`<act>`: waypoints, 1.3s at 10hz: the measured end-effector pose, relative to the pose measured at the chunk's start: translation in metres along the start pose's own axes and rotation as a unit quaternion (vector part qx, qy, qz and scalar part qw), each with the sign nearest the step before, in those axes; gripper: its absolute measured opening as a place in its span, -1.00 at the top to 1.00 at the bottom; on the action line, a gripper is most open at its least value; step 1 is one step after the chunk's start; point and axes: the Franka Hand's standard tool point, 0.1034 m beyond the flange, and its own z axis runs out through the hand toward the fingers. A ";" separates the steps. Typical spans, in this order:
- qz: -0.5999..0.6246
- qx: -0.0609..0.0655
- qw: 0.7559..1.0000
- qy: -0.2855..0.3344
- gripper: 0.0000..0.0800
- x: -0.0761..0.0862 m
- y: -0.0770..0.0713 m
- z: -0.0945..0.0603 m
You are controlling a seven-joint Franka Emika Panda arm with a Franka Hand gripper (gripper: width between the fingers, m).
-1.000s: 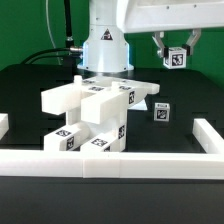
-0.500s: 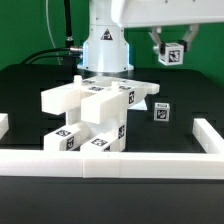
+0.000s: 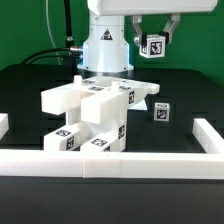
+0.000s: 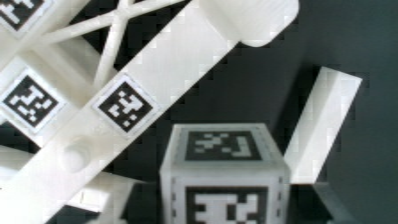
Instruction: Assemble chair
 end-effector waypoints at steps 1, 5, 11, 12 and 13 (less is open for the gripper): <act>-0.002 -0.001 1.000 0.000 0.29 0.000 0.002 0.000; -0.106 -0.039 0.993 0.018 0.29 0.011 0.064 0.011; -0.101 -0.040 0.994 0.010 0.29 0.013 0.065 0.021; -0.101 -0.040 0.994 0.007 0.29 0.013 0.066 0.025; -0.101 -0.041 0.994 0.006 0.29 0.013 0.066 0.028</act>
Offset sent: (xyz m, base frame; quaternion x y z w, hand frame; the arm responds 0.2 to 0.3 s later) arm 0.0391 -0.0454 -0.0100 -0.0122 0.0247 -0.1050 0.9941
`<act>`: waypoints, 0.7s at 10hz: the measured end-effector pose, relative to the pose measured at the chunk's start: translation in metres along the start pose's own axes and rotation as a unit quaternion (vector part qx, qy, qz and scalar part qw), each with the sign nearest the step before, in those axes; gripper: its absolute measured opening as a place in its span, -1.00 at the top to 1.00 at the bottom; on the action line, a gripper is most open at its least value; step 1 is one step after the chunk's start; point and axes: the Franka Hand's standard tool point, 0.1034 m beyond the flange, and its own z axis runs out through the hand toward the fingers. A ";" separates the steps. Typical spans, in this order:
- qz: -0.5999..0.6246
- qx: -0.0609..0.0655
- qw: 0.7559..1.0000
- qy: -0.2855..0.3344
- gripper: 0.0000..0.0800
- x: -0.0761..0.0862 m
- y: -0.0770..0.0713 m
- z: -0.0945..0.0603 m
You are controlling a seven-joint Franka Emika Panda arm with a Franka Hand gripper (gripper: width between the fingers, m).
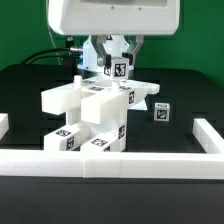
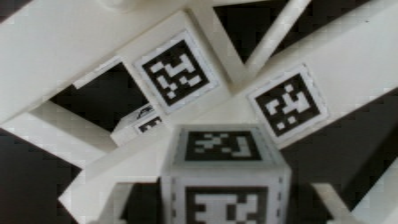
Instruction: Assemble chair
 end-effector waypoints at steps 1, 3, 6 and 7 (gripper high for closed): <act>-0.001 -0.003 1.000 0.002 0.29 0.001 0.000 0.003; -0.001 -0.003 1.000 0.001 0.29 0.000 0.000 0.006; -0.001 -0.004 1.000 -0.001 0.29 0.000 0.000 0.010; -0.001 -0.005 1.000 0.000 0.29 0.001 0.000 0.011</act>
Offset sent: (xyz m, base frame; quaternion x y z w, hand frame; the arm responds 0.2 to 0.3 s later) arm 0.0071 0.0039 -0.0044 0.0026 0.0022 -0.0095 0.9999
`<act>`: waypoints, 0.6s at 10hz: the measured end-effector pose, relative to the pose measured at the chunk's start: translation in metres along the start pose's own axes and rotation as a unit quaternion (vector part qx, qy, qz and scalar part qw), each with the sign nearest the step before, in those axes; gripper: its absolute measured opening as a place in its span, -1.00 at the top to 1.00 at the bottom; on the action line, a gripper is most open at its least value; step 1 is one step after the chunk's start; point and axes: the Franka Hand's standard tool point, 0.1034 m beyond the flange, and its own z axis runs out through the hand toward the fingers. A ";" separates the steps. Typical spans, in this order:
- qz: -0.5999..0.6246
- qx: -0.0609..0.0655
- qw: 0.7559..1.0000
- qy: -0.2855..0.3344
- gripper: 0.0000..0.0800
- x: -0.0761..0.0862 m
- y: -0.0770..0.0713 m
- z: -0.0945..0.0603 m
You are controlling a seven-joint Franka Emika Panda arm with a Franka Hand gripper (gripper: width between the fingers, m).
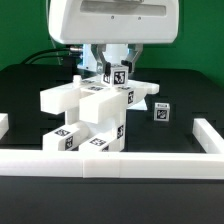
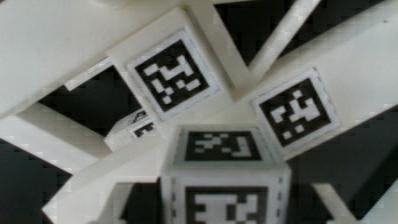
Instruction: Assemble chair
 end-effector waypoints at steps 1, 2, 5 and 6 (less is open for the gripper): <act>0.000 0.000 1.000 0.000 0.29 -0.001 0.001 0.001; 0.000 0.000 1.000 0.000 0.29 -0.001 0.002 0.001; 0.001 0.000 1.000 0.000 0.29 -0.001 0.002 0.001; 0.001 0.000 1.000 0.000 0.29 -0.001 0.002 0.001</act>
Offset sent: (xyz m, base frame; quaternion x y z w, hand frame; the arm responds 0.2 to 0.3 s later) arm 0.0000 0.0000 0.0000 0.0000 0.0000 0.0000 1.0000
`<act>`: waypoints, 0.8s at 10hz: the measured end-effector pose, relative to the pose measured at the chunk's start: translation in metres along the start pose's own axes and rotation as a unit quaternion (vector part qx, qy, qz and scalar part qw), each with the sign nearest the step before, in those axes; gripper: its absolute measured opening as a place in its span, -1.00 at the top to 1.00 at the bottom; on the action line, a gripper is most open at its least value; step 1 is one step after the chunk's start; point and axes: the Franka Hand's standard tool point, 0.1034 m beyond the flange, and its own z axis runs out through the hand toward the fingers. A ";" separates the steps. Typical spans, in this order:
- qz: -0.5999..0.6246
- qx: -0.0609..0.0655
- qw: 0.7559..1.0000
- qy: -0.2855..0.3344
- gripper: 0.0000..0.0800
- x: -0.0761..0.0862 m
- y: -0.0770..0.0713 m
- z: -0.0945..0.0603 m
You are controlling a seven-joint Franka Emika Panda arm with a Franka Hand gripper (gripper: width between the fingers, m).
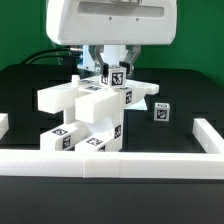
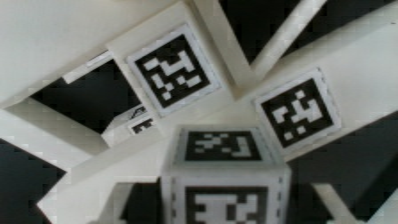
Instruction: Assemble chair
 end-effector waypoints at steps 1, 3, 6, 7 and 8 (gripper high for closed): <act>0.000 0.000 1.000 0.000 0.29 0.000 0.000 0.000; 0.000 0.000 1.000 0.000 0.29 0.000 0.000 0.000; 0.015 0.000 1.000 0.000 0.29 0.000 0.000 0.000; 0.067 0.003 0.998 0.001 0.29 -0.001 0.001 0.000; 0.129 0.004 0.992 0.001 0.29 -0.001 0.001 0.000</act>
Offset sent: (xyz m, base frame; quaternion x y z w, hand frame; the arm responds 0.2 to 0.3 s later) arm 0.0000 0.0000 0.0000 0.0000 0.0000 0.0000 1.0000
